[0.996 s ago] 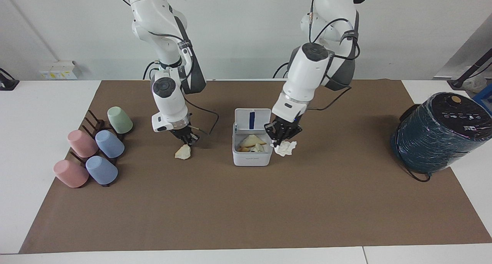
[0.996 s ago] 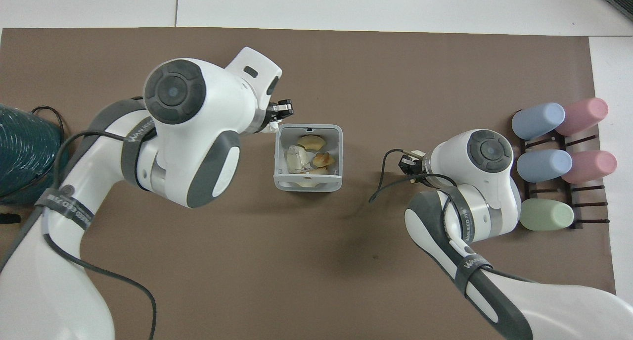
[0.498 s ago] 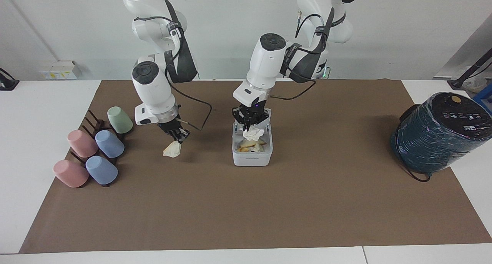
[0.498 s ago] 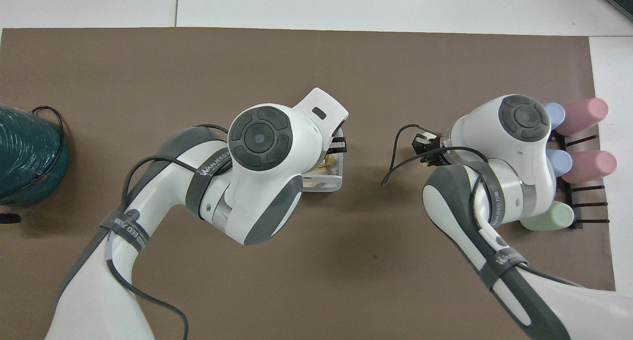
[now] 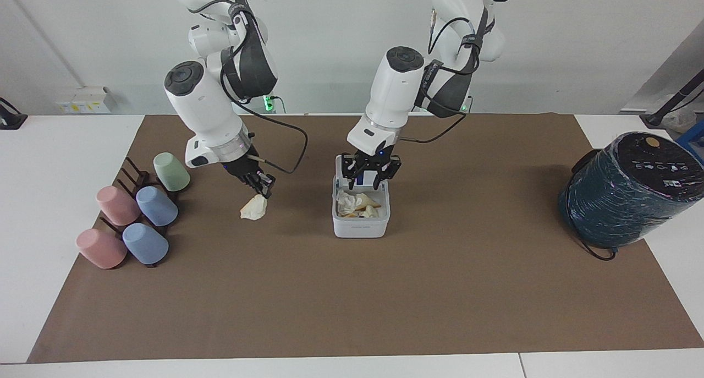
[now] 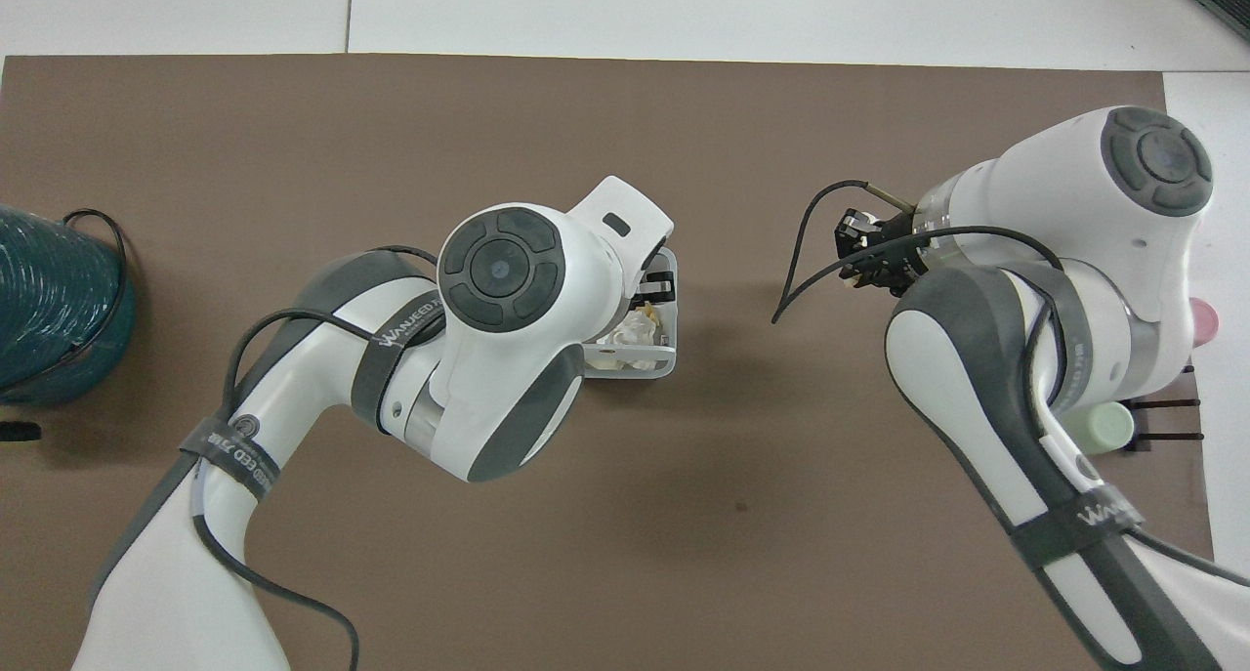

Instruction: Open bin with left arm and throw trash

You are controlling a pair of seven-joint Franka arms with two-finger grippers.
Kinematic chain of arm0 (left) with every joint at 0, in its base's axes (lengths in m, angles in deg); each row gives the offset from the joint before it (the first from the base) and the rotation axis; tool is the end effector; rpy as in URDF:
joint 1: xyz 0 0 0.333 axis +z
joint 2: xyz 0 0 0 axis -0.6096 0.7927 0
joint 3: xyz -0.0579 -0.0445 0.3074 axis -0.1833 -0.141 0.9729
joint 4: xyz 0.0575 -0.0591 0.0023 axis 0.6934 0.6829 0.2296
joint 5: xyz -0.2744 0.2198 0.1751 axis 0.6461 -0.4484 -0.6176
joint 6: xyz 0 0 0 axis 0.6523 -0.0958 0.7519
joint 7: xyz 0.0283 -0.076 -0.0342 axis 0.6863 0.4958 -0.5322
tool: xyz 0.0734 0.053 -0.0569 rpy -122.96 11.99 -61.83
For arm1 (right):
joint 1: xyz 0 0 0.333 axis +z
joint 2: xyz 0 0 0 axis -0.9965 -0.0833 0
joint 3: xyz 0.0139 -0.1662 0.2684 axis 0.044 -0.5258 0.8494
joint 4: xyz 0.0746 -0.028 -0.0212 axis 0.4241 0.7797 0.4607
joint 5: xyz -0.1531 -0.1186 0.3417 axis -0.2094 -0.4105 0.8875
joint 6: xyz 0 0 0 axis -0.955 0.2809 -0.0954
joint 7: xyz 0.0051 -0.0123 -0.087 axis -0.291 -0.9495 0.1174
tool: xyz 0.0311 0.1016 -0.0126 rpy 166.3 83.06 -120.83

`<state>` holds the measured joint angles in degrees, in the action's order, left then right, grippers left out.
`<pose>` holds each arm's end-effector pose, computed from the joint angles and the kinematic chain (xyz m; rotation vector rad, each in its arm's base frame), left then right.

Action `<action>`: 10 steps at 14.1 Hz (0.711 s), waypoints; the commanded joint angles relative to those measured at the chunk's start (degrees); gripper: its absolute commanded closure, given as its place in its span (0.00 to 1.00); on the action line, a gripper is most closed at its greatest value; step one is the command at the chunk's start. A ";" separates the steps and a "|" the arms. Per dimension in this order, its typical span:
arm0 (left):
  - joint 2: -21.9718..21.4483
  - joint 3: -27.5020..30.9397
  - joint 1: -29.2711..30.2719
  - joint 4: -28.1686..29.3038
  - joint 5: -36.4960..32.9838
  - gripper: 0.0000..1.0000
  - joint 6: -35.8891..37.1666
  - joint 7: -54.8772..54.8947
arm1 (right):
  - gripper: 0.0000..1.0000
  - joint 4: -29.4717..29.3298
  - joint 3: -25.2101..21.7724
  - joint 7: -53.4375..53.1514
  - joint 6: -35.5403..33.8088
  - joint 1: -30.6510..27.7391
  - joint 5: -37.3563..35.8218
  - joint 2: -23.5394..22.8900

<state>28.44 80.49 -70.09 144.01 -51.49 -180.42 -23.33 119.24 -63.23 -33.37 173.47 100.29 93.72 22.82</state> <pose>0.5404 -0.3817 0.4796 2.9262 0.0891 0.2145 0.5971 0.1519 0.4674 -2.7339 0.8612 0.0565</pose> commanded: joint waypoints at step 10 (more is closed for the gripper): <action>-12.25 0.24 25.49 -8.79 -0.17 0.00 32.01 25.05 | 1.00 0.26 1.27 -7.10 18.61 14.11 22.98 -5.39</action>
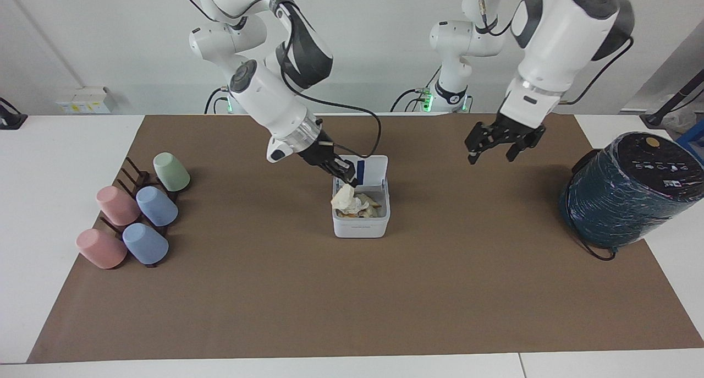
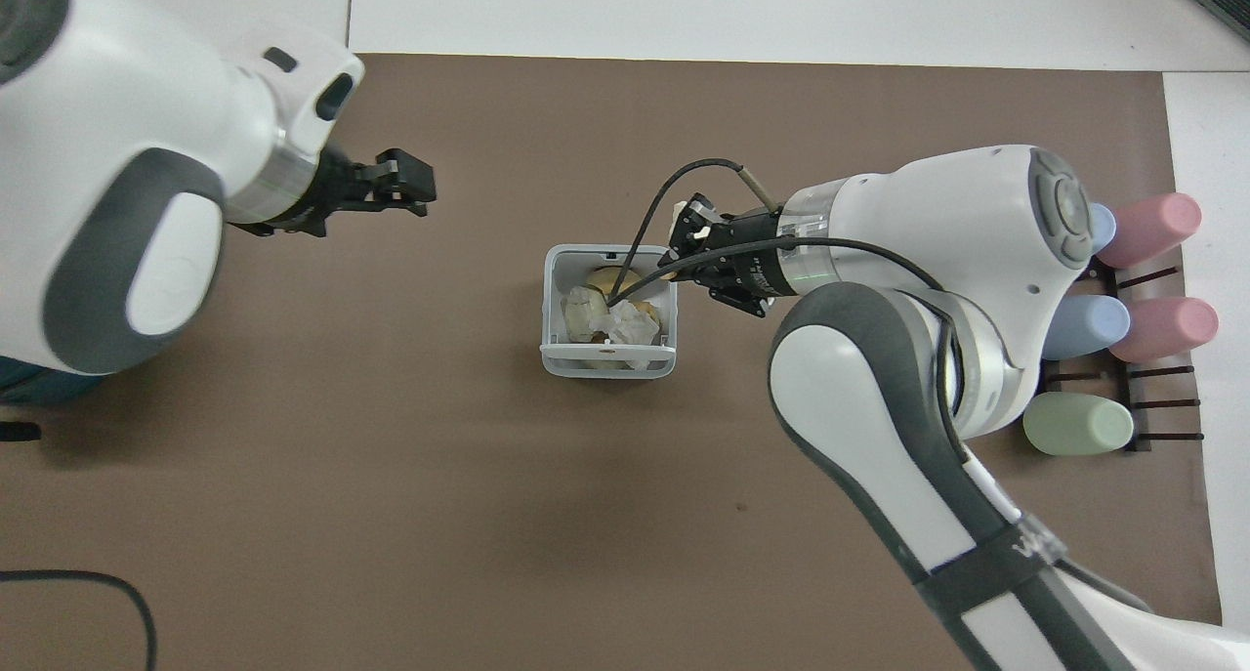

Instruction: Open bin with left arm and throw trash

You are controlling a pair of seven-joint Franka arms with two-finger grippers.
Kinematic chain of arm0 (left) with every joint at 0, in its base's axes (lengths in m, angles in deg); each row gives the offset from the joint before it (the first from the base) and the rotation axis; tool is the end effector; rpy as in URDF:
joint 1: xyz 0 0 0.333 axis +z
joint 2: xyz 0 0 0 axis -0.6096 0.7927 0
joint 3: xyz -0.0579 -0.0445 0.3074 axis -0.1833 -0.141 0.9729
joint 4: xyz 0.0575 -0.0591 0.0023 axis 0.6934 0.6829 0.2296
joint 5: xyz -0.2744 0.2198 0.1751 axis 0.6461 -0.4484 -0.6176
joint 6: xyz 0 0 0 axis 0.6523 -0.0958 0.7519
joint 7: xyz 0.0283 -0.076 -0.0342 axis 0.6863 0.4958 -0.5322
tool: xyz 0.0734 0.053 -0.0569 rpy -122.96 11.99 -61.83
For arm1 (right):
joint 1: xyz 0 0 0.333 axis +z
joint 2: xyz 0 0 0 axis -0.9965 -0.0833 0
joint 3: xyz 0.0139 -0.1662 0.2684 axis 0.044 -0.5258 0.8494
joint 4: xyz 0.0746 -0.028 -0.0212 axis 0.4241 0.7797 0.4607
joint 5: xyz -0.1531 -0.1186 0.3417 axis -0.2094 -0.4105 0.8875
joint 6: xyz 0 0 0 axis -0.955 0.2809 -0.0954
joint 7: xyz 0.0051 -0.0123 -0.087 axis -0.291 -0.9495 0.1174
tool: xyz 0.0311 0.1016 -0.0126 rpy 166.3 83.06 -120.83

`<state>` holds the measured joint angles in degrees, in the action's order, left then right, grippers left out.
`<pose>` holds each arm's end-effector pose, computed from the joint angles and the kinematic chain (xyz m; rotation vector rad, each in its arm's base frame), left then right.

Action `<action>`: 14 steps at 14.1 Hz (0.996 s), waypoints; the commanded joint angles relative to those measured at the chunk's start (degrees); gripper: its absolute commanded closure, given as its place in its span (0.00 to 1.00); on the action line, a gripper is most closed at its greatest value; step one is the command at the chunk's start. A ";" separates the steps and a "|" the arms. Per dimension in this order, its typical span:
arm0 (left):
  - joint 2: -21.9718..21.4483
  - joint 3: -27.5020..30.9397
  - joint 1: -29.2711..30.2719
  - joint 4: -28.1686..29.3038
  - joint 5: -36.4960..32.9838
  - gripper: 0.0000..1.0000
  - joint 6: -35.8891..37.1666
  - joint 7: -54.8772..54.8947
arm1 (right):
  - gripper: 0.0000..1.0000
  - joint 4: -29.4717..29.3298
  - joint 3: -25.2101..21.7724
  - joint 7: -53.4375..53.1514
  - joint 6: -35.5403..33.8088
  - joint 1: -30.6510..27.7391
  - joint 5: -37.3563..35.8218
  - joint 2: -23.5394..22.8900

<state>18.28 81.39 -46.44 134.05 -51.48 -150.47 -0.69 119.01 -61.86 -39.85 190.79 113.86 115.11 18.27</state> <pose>0.5768 -0.1158 0.6232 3.0459 0.0887 0.0743 0.5743 0.3115 0.4521 -2.3550 0.9149 0.1141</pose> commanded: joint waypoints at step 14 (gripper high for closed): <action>-10.97 -0.40 7.03 21.55 -4.41 0.00 -12.44 14.72 | 0.00 3.85 -0.36 5.41 3.06 1.42 0.36 -0.93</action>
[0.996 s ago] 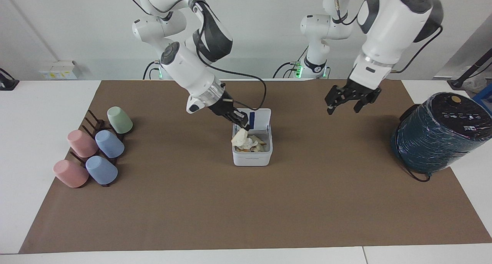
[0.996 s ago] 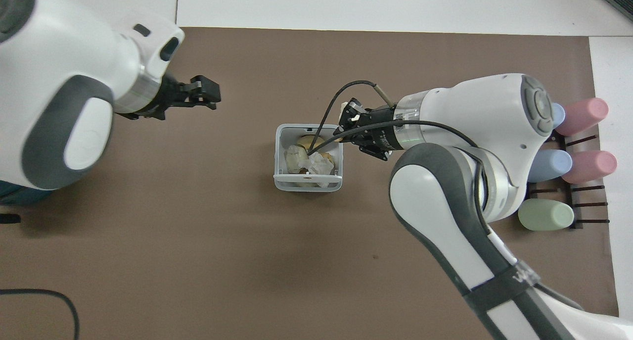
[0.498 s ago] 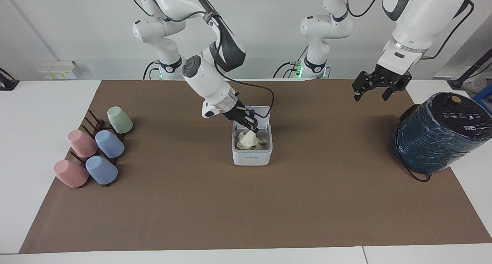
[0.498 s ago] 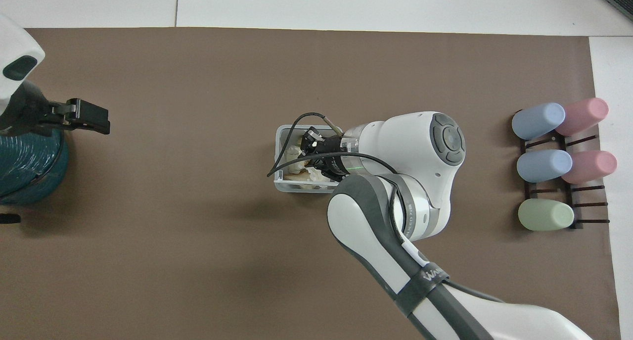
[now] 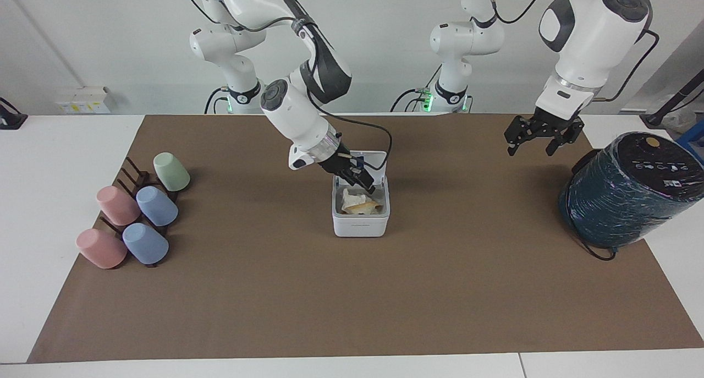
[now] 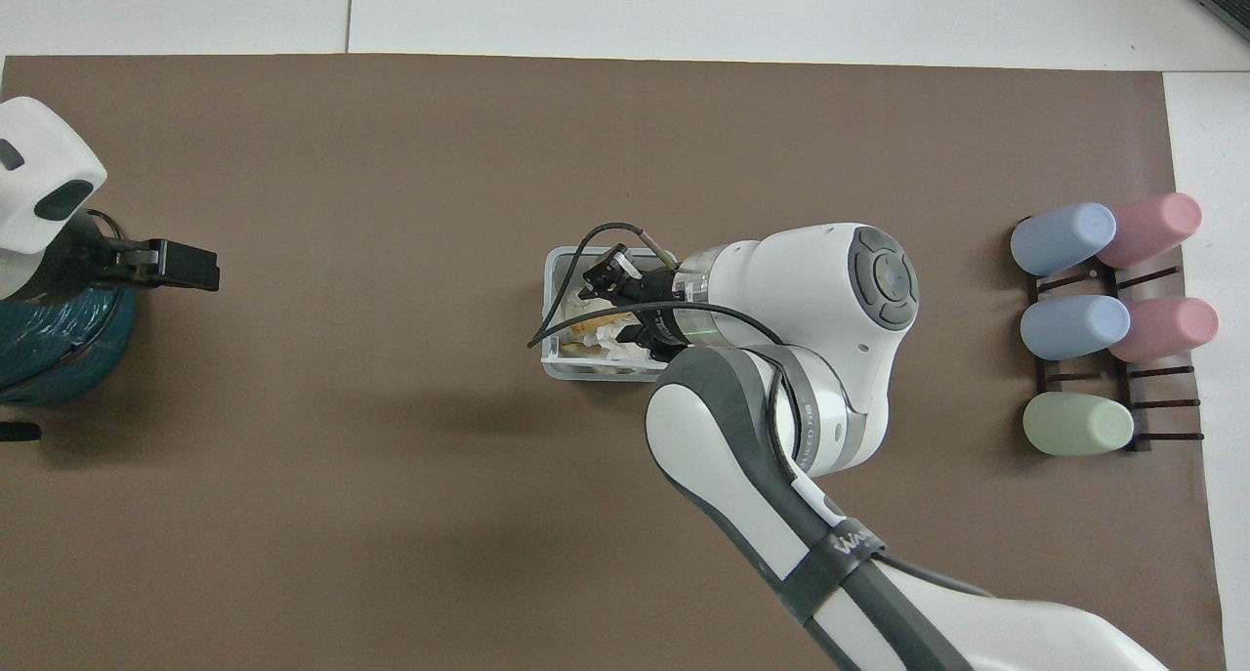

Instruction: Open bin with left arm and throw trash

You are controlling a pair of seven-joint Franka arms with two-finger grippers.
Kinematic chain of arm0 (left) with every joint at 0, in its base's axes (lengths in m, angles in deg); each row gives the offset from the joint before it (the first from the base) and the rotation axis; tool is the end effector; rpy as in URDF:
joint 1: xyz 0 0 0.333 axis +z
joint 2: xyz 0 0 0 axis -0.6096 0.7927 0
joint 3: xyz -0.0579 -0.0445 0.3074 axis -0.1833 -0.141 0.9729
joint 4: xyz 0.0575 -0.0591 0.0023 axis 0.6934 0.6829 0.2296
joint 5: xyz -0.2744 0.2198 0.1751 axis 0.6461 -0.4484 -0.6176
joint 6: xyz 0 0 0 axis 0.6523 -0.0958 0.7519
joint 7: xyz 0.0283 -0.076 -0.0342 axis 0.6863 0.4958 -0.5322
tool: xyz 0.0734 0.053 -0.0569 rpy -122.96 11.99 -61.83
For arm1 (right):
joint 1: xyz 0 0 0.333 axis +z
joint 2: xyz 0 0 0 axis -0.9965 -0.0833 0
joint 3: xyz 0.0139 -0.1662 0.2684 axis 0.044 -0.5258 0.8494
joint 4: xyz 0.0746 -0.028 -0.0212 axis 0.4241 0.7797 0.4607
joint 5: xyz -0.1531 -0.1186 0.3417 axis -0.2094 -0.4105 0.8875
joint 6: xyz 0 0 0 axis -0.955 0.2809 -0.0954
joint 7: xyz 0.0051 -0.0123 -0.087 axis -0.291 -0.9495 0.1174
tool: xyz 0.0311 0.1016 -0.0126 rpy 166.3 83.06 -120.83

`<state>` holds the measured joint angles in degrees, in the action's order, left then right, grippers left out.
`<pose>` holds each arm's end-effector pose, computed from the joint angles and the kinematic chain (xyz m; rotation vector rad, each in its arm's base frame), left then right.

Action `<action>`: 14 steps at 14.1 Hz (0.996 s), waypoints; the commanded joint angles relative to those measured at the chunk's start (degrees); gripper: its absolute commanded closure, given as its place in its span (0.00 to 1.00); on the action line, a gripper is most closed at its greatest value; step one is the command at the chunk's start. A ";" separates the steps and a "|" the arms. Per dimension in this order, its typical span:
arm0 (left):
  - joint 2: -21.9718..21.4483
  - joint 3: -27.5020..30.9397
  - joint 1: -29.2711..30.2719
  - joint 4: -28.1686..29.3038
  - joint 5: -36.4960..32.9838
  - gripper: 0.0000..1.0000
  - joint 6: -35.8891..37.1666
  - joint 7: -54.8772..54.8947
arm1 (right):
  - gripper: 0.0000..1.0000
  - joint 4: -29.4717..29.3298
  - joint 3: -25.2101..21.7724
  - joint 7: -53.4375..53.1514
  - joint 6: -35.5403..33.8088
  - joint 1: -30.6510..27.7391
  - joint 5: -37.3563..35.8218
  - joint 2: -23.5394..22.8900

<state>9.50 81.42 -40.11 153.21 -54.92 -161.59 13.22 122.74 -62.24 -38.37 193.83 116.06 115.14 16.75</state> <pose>0.5482 -0.0432 0.5666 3.1183 -0.1128 0.1244 0.5606 0.3226 0.4076 -2.4088 0.9074 0.1307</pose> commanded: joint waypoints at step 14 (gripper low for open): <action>1.32 -0.70 0.88 -8.06 -4.40 0.00 7.74 0.73 | 0.00 -5.07 -0.60 28.11 -16.13 -17.28 -37.36 8.94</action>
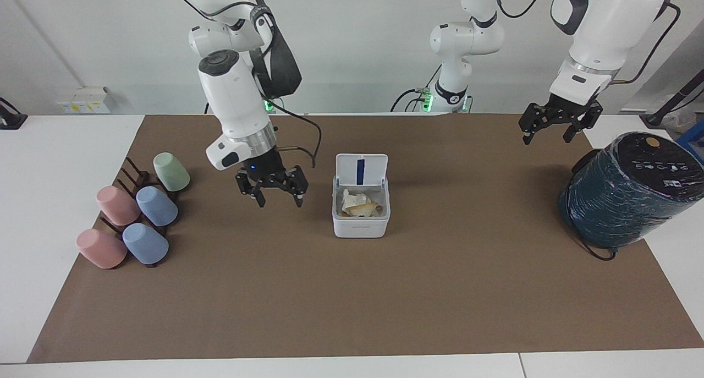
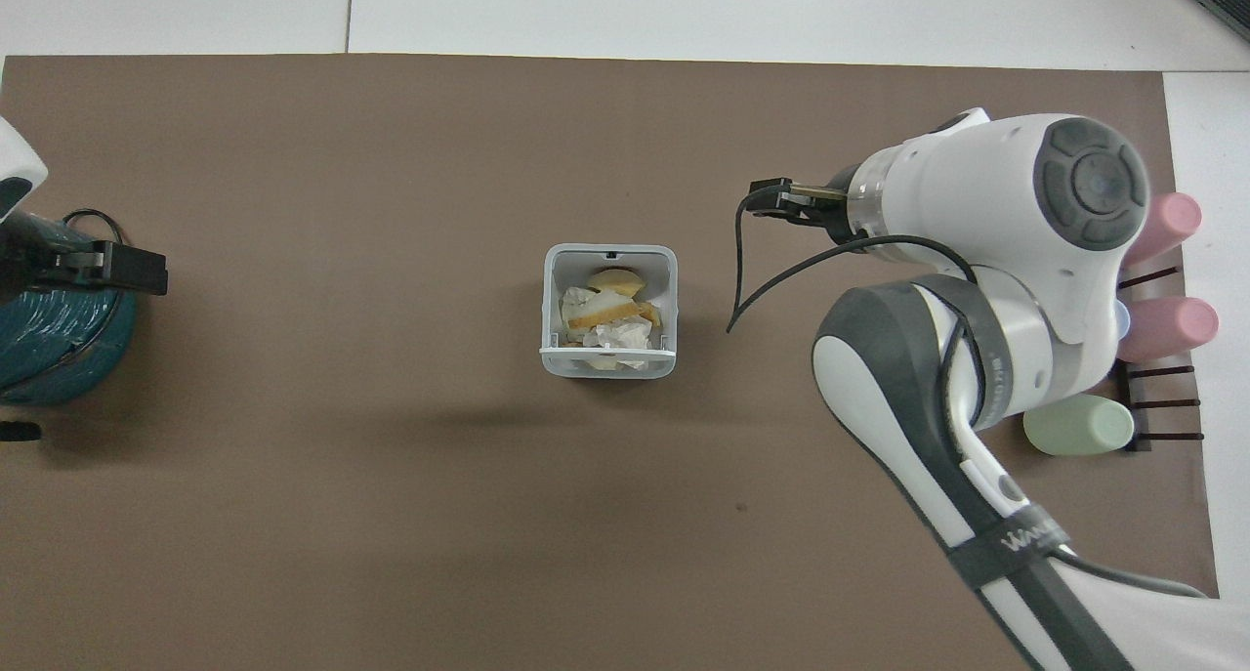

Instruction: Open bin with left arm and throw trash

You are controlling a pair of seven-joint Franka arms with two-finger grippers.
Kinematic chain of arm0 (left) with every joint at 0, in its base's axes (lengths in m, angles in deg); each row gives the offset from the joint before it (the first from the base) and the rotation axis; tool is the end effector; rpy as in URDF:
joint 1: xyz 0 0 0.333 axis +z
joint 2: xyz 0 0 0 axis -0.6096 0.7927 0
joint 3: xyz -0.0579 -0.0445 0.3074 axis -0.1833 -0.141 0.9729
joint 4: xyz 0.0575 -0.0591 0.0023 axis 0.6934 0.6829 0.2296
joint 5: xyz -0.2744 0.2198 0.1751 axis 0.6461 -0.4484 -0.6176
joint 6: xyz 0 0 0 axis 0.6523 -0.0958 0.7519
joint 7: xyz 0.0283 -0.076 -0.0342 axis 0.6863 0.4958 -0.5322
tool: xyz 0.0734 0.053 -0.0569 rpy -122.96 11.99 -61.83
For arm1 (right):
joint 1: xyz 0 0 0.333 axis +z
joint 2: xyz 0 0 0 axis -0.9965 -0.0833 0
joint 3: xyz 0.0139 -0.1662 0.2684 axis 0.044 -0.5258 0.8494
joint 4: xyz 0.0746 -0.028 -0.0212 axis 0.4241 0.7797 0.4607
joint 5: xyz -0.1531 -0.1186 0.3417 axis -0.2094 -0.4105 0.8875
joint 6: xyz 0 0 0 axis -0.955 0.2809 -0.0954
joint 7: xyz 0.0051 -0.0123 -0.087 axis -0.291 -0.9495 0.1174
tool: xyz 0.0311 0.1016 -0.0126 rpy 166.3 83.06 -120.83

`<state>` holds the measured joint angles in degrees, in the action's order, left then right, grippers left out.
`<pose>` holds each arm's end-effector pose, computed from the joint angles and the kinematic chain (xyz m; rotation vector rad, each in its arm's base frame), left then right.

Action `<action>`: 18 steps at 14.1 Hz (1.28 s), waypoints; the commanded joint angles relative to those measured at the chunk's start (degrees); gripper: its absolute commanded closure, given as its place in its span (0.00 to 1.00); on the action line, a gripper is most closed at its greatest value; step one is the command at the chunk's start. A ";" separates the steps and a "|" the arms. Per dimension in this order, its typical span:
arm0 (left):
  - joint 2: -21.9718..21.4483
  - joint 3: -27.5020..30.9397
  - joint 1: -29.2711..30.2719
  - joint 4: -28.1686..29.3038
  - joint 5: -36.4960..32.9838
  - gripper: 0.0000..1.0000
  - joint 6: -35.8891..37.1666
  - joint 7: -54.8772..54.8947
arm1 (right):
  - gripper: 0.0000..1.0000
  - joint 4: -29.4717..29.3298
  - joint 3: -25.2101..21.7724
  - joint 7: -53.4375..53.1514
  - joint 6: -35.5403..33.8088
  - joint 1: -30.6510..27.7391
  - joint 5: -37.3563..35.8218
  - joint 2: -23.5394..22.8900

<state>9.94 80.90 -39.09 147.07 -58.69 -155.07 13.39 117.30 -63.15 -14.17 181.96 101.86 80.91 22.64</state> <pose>0.5468 -0.0325 0.6038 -3.0902 0.1175 -0.1044 0.6132 0.1606 0.4957 -2.9744 0.2325 -0.3550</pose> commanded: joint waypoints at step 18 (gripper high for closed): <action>0.54 0.44 1.09 -2.28 3.25 0.00 1.04 0.64 | 0.00 -7.81 -3.03 17.20 -33.81 -14.01 -2.98 10.44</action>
<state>10.00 81.47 -38.56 146.02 -56.37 -155.07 13.36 109.89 -67.21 2.80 149.73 89.10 76.52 32.44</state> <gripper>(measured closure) 0.000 0.000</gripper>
